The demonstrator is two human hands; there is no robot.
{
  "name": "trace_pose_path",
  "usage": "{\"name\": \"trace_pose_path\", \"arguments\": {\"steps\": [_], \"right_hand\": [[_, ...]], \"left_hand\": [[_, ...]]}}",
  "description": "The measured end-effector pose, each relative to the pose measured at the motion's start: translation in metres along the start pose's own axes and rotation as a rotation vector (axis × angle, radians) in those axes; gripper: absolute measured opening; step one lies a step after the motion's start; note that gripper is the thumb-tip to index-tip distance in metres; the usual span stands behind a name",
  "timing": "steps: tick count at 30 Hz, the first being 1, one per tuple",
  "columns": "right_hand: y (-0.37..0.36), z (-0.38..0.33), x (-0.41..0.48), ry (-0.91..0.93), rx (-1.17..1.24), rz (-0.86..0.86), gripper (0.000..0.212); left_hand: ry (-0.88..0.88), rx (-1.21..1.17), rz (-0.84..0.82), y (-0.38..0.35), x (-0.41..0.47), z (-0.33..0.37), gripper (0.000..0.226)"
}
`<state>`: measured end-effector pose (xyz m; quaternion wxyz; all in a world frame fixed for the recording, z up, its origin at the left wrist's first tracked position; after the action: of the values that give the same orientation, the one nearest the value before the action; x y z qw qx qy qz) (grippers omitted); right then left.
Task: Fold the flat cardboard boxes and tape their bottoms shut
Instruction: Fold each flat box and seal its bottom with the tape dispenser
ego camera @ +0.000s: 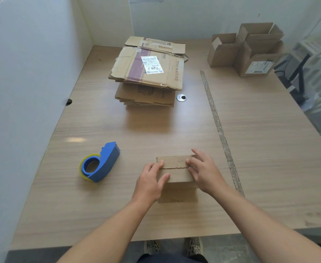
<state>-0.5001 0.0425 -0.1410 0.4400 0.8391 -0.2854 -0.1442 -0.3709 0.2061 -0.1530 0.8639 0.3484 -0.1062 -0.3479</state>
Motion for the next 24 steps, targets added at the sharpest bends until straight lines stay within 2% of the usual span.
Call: {"name": "trace_pose_path", "arguments": {"steps": [1,3,5,7,10,13,18,22,24], "right_hand": [[-0.002,-0.006,0.001,0.058,-0.051,0.002,0.014],[-0.011,-0.019,0.0,0.168,-0.123,-0.007,0.037],[-0.021,-0.025,-0.004,0.129,-0.111,-0.055,0.057],[-0.03,-0.024,-0.008,0.078,-0.052,-0.079,0.064],[-0.038,-0.027,-0.006,0.08,-0.033,-0.113,0.064],[-0.042,-0.034,0.0,0.111,-0.047,-0.129,0.052],[-0.035,-0.037,0.009,0.194,-0.151,-0.137,0.05],[-0.039,-0.041,0.007,0.131,-0.121,-0.094,0.047],[-0.042,-0.042,0.005,0.095,-0.091,-0.064,0.052]], "left_hand": [[0.002,-0.001,0.014,0.001,0.0,-0.001,0.046],[0.006,-0.009,0.028,0.004,0.0,-0.005,0.044],[0.012,-0.042,0.009,0.008,0.002,-0.01,0.044],[0.009,-0.092,-0.036,0.014,0.004,-0.016,0.043],[0.011,-0.134,-0.055,0.023,0.007,-0.026,0.039],[0.032,-0.161,-0.016,0.026,0.008,-0.034,0.038],[0.051,-0.177,0.022,0.021,0.008,-0.03,0.041],[0.029,-0.129,-0.006,0.022,0.01,-0.029,0.039],[0.0,-0.112,-0.048,0.027,0.012,-0.03,0.036]]}}
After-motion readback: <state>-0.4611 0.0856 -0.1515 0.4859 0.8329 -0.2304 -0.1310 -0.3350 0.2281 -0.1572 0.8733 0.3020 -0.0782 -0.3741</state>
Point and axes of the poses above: each hand's wrist, its own x-axis towards the middle knuckle, its own y-axis out of the back of the hand, z = x × y, the point moved 2 cm from there along x, towards the middle knuckle, and after that the axes turned 6 degrees about z, right-handed, at the moved point
